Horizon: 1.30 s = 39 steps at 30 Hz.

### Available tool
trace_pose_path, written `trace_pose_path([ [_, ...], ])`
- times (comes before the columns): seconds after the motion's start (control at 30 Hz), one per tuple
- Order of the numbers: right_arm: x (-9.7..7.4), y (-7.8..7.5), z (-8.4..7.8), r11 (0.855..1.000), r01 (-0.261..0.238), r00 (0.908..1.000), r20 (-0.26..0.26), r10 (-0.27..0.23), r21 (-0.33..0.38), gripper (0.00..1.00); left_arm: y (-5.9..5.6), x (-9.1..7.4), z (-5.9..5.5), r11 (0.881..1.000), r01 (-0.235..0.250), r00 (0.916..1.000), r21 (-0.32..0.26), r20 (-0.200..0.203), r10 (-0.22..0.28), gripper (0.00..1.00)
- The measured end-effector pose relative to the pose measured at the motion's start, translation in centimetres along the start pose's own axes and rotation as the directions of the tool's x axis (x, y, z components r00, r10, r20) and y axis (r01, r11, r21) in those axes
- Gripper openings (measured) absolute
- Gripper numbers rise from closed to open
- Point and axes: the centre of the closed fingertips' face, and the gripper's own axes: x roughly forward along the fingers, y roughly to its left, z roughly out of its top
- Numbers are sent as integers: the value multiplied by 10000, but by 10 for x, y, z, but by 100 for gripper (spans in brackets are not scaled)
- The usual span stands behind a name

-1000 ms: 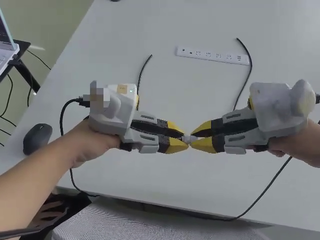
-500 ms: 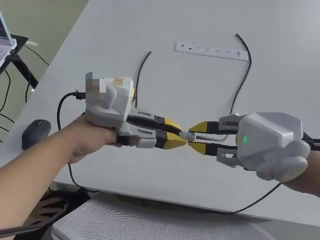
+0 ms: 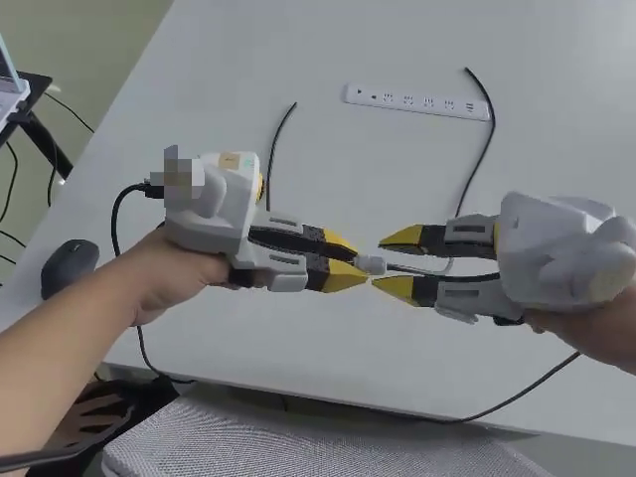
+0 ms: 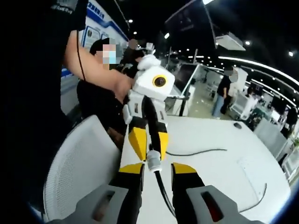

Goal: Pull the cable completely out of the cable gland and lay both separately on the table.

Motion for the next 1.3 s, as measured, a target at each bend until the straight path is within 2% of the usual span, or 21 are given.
trace_pose_path([
  [0.03,-3,2,4,9921,-386,9986,408,339,1194,22,0,0,0,10000,-2,10000,13,-12,2,15],
  [0.07,-3,3,5,9843,-550,9973,570,460,1679,25,0,0,-1,10000,-3,10000,65,-24,3,15],
  [0.1,-7,-4,6,9571,-741,9945,922,500,2801,28,0,-1,-1,9999,-9,10000,122,-27,9,15],
  [0.17,-9,-9,6,9263,-1082,9893,1309,645,3608,27,0,-1,0,9996,-39,10000,273,-48,40,15],
  [0.23,-11,-8,0,8552,-1702,9836,1370,1173,4895,26,0,-1,0,9991,-28,10000,435,-51,31,15],
  [0.3,-10,-10,0,8195,-2120,9751,1708,1412,5324,23,0,-1,1,9984,-35,10000,563,-83,40,15],
  [0.33,-9,-6,2,7629,-2605,9644,1964,1770,5918,21,0,-1,1,9980,-30,10000,626,-84,35,15],
  [0.4,-6,-6,-4,6961,-2736,9618,1872,1996,6638,22,-1,-1,1,9978,-3,10000,661,-91,9,15],
  [0.43,-5,-5,-6,6859,-2813,9595,1843,2132,6711,21,-1,-1,1,9974,14,9999,723,-114,-5,15],
  [0.47,-4,-5,-5,6936,-2897,9570,1917,2175,6595,21,-2,-1,1,9971,31,9999,762,-135,-21,15],
  [0.53,-3,1,-3,6421,-3307,9428,2118,2574,6916,20,-2,-1,1,9965,79,9998,832,-192,-63,15],
  [0.57,-2,5,-4,6004,-3513,9331,2162,2874,7184,19,-3,-1,1,9953,127,9997,956,-235,-105,15],
  [0.6,-1,7,-4,5858,-3615,9277,2172,3036,7253,18,-4,-1,0,9952,166,9996,961,-263,-142,15],
  [0.67,2,7,-6,5791,-3679,9243,2185,3128,7275,17,-8,0,0,9903,270,9989,1360,-405,-217,15],
  [0.73,3,9,-2,5400,-4012,9092,2499,3330,7399,16,-10,1,0,9894,330,9985,1417,-488,-263,15],
  [0.77,2,12,1,5013,-4216,8968,2655,3539,7556,16,-10,1,0,9898,332,9983,1387,-530,-261,15],
  [0.83,3,13,2,4885,-4376,8872,2739,3714,7549,15,-10,1,0,9885,343,9982,1475,-533,-266,15],
  [0.97,6,14,-1,4824,-4348,8855,2636,3825,7605,13,-11,0,4,9870,363,9987,1566,-421,-300,15],
  [1.07,6,15,0,4561,-4422,8789,2717,3920,7723,13,-10,0,4,9869,388,9986,1563,-422,-325,15],
  [1.2,7,17,-1,4606,-4442,8752,2623,4064,7685,13,-10,0,4,9872,402,9984,1544,-453,-335,15],
  [1.3,7,20,-1,4794,-4511,8697,2500,4256,7528,11,-11,1,4,9872,422,9983,1536,-464,-354,15],
])
